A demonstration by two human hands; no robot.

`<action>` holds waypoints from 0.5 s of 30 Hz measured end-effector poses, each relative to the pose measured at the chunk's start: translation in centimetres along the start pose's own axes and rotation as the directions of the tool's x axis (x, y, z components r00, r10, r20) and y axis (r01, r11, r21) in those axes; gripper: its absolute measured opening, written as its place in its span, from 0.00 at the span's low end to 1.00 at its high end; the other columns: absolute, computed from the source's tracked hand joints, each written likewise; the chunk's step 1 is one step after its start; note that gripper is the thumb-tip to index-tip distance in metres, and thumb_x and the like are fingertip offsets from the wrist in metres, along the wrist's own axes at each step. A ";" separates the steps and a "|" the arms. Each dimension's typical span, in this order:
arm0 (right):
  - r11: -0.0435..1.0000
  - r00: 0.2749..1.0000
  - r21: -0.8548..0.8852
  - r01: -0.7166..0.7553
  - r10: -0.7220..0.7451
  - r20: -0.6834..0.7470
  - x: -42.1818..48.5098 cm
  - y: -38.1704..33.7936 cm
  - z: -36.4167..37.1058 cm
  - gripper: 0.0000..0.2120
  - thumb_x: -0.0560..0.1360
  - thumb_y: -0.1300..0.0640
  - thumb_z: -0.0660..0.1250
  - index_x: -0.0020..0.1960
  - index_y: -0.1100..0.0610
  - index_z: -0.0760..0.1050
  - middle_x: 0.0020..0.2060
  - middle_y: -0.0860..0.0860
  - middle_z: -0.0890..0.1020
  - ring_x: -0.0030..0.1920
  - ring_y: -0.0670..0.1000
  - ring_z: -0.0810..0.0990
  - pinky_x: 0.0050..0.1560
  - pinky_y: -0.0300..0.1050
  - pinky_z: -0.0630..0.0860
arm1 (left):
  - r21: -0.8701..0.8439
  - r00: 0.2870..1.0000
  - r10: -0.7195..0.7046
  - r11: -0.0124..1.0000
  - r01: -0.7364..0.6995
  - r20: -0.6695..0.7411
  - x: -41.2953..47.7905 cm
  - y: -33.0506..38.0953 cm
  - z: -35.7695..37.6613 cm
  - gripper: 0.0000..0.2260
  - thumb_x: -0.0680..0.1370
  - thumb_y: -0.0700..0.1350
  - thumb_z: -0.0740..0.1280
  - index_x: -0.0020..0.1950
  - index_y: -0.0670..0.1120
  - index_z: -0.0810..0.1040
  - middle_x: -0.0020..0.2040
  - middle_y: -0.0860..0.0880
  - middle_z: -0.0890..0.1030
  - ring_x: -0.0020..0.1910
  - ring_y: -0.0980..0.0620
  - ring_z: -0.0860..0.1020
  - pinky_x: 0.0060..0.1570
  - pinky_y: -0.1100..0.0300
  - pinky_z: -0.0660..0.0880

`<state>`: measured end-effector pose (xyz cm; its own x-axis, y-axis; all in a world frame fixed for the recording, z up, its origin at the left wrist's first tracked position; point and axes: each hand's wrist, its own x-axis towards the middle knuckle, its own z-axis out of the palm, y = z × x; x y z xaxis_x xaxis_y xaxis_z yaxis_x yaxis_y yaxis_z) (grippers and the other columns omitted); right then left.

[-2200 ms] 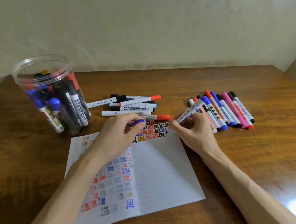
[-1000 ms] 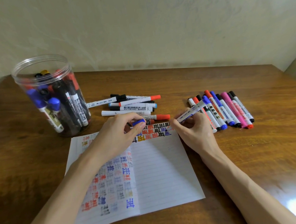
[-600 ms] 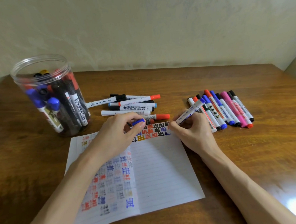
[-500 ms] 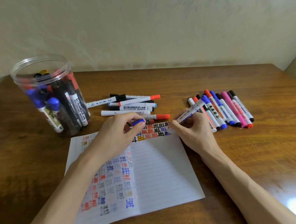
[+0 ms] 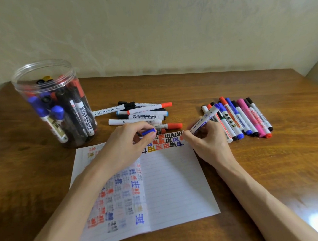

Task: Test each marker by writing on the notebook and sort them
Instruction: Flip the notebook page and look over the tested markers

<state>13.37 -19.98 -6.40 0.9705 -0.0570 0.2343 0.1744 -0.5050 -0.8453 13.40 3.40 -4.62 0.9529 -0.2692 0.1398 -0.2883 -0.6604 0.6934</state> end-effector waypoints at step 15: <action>1.000 1.000 0.000 0.014 -0.014 -0.028 -0.2 -0.3 -0.1 0.06 0.77 0.62 0.72 0.41 0.57 0.80 0.34 0.45 0.85 0.40 0.49 0.85 0.40 0.49 0.83 | -0.026 1.000 0.010 1.000 -0.010 0.007 0.0 -0.2 0.0 0.10 0.83 0.55 0.66 0.61 0.56 0.82 0.48 0.61 0.84 0.48 0.63 0.81 0.47 0.59 0.81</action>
<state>13.14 -19.93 -6.14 0.9629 -0.0739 0.2597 0.1883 -0.5057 -0.8419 13.43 3.55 -4.81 0.9492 -0.2809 0.1420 -0.2953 -0.6388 0.7104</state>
